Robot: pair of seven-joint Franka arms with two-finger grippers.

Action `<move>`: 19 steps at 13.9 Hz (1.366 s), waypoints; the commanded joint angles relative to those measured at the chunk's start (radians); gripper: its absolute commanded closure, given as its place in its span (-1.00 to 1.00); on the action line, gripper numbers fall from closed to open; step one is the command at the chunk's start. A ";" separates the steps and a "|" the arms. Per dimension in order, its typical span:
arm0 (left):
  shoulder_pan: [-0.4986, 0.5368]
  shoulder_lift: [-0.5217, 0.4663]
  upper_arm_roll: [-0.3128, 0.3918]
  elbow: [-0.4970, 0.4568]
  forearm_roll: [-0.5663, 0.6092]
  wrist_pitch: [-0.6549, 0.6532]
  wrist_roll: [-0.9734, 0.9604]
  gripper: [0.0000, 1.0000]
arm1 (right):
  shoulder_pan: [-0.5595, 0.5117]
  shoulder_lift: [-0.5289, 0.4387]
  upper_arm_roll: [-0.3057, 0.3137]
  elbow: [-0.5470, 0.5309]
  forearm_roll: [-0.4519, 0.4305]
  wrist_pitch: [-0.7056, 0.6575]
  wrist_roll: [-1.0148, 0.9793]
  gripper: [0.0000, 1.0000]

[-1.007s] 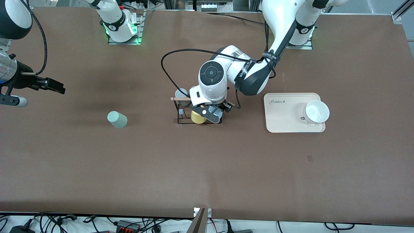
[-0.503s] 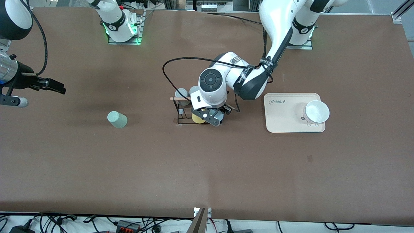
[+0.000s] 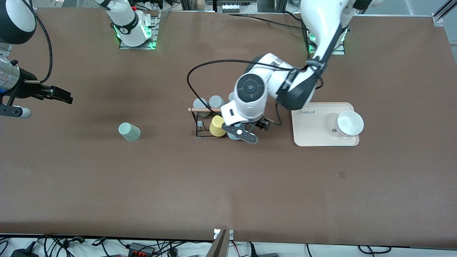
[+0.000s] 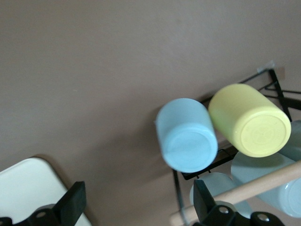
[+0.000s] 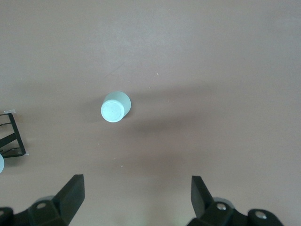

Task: Hang scattered cups on rack with three cups
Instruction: 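Withdraw the left gripper while the right gripper reaches the pale green cup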

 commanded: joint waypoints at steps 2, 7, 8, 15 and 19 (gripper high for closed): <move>0.110 -0.100 -0.004 -0.020 0.011 -0.066 -0.008 -1.00 | 0.001 -0.010 0.002 -0.004 0.013 -0.008 -0.014 -1.00; 0.323 -0.152 -0.004 -0.036 0.014 -0.173 -0.005 -1.00 | 0.010 0.007 0.009 -0.009 0.012 0.000 -0.014 -1.00; 0.361 -0.160 -0.006 -0.037 0.015 -0.175 -0.002 -1.00 | 0.026 0.007 0.009 -0.024 0.013 0.020 -0.014 -1.00; 0.567 -0.284 -0.018 -0.052 0.007 -0.198 0.030 -1.00 | 0.075 -0.013 0.009 -0.539 0.010 0.749 -0.018 -1.00; 0.573 -0.436 0.011 -0.222 0.007 -0.132 0.119 -1.00 | 0.093 0.085 0.009 -0.596 0.007 0.934 -0.109 -1.00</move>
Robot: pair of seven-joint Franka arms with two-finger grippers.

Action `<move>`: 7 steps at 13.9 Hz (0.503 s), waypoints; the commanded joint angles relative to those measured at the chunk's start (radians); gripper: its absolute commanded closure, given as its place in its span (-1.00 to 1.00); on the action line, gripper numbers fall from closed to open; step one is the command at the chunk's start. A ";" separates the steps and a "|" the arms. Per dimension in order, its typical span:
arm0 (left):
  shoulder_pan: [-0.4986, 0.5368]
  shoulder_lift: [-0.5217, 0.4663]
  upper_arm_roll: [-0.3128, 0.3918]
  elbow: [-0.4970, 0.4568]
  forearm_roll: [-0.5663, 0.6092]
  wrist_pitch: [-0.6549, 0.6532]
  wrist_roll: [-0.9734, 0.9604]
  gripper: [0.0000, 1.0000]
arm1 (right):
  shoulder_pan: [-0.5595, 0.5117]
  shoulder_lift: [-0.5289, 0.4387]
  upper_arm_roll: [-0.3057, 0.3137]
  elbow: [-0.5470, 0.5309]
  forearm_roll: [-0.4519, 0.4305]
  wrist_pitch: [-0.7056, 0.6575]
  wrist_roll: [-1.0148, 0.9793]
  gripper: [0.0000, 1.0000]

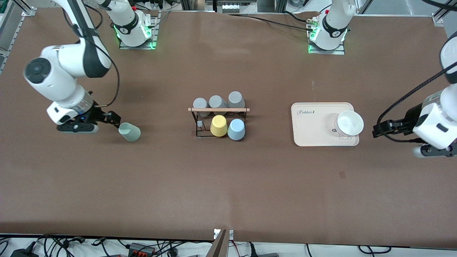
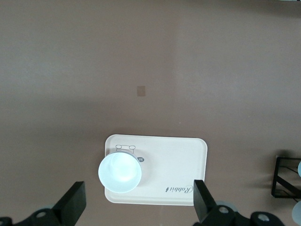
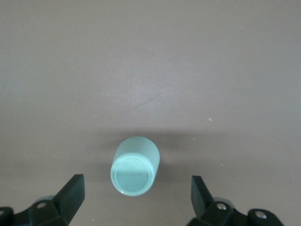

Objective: Hang scattered cups on rack with three cups

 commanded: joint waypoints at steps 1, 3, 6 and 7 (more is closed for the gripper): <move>0.001 -0.151 0.030 -0.186 0.007 0.061 0.052 -1.00 | 0.006 0.032 -0.003 -0.010 0.005 0.043 -0.065 -1.00; -0.002 -0.194 0.049 -0.226 0.007 0.061 0.071 -1.00 | 0.006 0.050 -0.003 -0.010 0.005 0.046 -0.070 -1.00; 0.013 -0.238 0.040 -0.298 0.005 0.066 0.086 -1.00 | 0.012 0.072 -0.003 -0.004 0.005 0.048 -0.066 -1.00; 0.013 -0.270 0.035 -0.347 0.005 0.092 0.086 -1.00 | 0.013 0.076 -0.003 -0.002 0.005 0.049 -0.066 -1.00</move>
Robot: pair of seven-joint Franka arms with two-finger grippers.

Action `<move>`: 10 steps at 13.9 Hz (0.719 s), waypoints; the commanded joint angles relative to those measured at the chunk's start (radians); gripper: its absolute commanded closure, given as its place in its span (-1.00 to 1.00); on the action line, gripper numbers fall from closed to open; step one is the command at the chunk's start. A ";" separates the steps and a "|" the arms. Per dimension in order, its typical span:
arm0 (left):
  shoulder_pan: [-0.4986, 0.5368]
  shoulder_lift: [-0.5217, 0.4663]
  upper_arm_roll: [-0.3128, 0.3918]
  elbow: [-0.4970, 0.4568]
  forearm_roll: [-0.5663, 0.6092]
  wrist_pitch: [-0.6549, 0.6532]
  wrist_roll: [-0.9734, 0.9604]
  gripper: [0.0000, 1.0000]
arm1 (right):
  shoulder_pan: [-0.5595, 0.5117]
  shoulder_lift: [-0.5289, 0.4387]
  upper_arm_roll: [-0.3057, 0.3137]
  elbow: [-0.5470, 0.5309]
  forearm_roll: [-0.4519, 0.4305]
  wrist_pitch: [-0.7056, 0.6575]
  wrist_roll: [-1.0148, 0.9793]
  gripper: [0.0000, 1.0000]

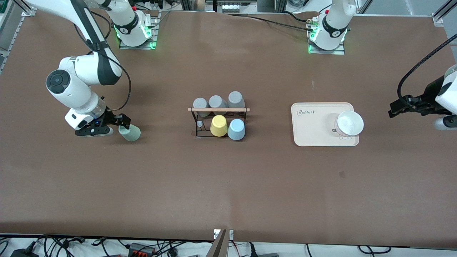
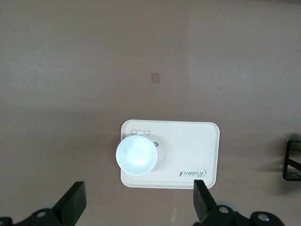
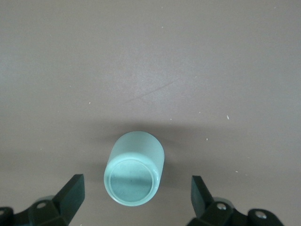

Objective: Hang scattered cups on rack with three cups

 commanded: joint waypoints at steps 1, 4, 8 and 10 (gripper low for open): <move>0.003 -0.114 -0.012 -0.183 0.005 0.091 0.022 -1.00 | 0.008 0.017 -0.003 0.006 0.006 0.016 -0.020 -1.00; 0.004 -0.134 -0.015 -0.216 0.007 0.102 0.019 -1.00 | 0.008 0.024 -0.003 0.006 0.007 0.016 -0.020 -1.00; 0.012 -0.133 -0.012 -0.204 0.012 0.098 0.021 -1.00 | 0.024 0.048 -0.003 0.007 0.008 0.045 -0.017 -1.00; 0.012 -0.122 -0.012 -0.173 0.007 0.096 0.009 -1.00 | 0.027 0.066 -0.003 0.006 0.008 0.064 -0.018 -1.00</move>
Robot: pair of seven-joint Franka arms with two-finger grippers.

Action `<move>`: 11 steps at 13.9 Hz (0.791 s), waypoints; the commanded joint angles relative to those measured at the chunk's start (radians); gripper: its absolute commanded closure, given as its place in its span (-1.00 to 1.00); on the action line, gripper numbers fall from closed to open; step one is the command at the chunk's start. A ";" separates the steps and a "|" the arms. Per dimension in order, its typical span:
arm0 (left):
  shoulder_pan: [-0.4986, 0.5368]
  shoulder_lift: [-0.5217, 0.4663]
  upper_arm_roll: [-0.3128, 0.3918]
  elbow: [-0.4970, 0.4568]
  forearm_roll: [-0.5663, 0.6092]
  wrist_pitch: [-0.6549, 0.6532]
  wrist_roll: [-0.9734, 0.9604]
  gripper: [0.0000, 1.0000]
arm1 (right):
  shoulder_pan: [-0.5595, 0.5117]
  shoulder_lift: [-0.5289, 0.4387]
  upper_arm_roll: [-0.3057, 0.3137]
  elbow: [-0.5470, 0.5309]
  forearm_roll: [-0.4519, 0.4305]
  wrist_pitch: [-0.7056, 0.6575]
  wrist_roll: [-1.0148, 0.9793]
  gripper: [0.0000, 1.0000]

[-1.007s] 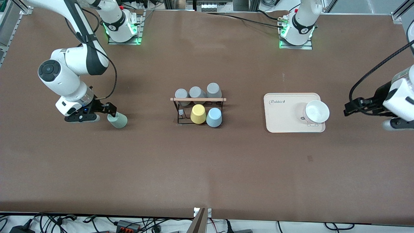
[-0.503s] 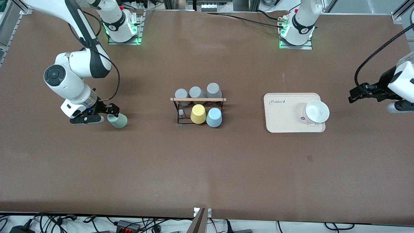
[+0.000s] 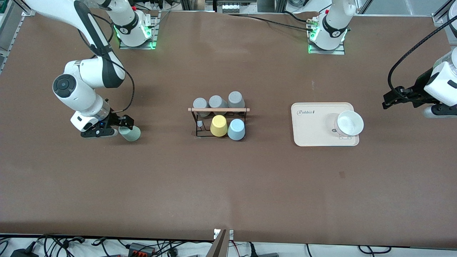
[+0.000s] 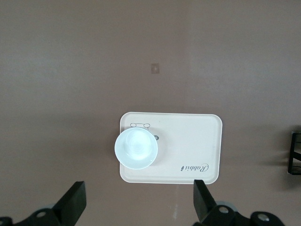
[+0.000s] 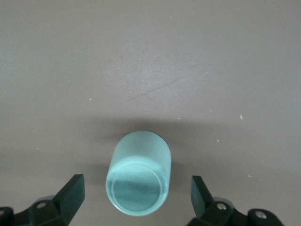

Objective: Hang scattered cups on rack with three cups

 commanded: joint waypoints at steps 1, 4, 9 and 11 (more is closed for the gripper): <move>0.006 -0.015 0.001 0.014 0.007 0.006 0.007 -1.00 | 0.014 0.026 -0.003 0.005 0.008 0.029 -0.018 -1.00; 0.006 -0.015 0.005 0.022 0.007 -0.006 0.019 -1.00 | 0.019 0.037 -0.003 -0.002 0.008 0.029 -0.020 -1.00; 0.006 -0.016 0.001 0.022 0.007 -0.012 0.021 -1.00 | 0.019 0.052 -0.003 -0.010 0.008 0.029 -0.018 -1.00; 0.006 -0.019 -0.006 0.019 0.010 -0.029 0.021 -1.00 | 0.022 0.055 -0.003 -0.012 0.008 0.029 -0.020 -1.00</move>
